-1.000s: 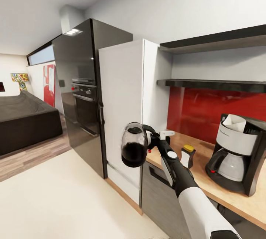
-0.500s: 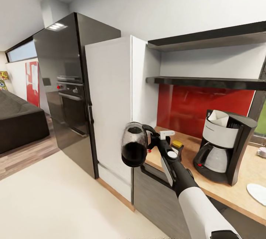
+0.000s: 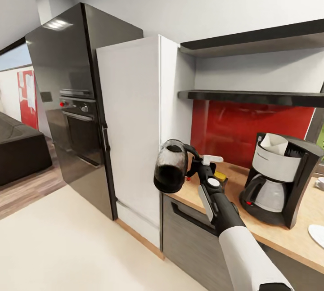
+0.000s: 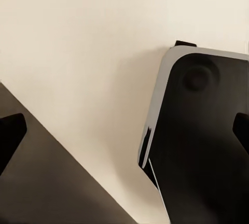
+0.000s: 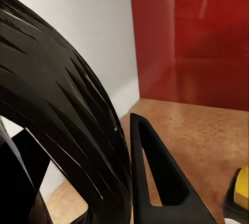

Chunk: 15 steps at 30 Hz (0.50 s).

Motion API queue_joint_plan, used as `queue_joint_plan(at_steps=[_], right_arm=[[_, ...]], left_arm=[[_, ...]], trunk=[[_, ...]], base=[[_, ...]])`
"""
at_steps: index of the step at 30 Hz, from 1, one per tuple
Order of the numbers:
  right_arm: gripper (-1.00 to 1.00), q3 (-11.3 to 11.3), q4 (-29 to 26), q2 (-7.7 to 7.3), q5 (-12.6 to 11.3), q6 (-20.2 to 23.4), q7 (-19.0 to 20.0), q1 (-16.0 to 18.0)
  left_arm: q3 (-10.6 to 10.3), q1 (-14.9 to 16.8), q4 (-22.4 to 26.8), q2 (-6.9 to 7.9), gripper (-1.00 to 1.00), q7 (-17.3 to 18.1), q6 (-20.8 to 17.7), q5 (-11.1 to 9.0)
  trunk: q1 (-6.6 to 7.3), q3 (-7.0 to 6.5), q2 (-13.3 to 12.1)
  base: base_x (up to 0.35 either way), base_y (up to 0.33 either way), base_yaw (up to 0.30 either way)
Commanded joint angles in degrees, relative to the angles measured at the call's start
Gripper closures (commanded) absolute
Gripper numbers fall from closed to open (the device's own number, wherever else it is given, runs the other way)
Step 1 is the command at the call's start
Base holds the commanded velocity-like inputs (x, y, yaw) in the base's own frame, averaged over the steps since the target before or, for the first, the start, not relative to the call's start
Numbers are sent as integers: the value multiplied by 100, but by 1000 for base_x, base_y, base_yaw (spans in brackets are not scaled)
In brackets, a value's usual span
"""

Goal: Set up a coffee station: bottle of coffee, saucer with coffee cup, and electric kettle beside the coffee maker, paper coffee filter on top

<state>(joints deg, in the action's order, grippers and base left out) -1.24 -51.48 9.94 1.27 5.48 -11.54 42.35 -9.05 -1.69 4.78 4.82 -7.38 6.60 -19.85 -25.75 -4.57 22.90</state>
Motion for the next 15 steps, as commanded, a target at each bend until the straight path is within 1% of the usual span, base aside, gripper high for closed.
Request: queue_joint_plan(at_steps=[1,4,6,8,9,11,12,14,15], right_arm=[[100,-8,-11,6,24,33,-16,2],[100,-8,-17,6,30,32,-21,2],[100,-13,-20,6,38,32,-96,2],[100,-12,-20,6,40,32,-334,2],[100,-8,-20,6,40,32,-611,2],[100,-1,-25,6,37,32,-912,2],[100,5,-27,6,34,32,-1203,2],[100,9,-91,6,32,32,-1437,2],[100,6,-145,6,32,32,-1493,2]], left_arm=[[-47,-6,14,2,-100,-22,6,-45],[-45,-6,14,2,-100,-19,18,-45],[-50,-6,14,2,-100,-21,18,-45],[-52,-6,14,2,-100,-24,17,-45],[-52,-6,14,2,-100,-24,17,-45],[-53,-6,14,2,-100,-25,15,-45],[-53,-6,14,2,-100,-26,16,-45],[-53,-6,14,2,-100,-26,15,-45],[-53,-6,14,2,-100,-26,12,-45]], trunk=[[-5,9,4],[-5,34,4],[-5,51,4],[-5,67,4],[-5,75,4],[-5,91,4],[-5,99,4],[-5,115,4],[-5,123,4]], base=[[279,210,-157],[291,181,-164],[234,70,-173],[76,20,-178],[24,6,-180],[13,3,-180],[4,1,-180],[2,1,-181],[1,0,-180]])
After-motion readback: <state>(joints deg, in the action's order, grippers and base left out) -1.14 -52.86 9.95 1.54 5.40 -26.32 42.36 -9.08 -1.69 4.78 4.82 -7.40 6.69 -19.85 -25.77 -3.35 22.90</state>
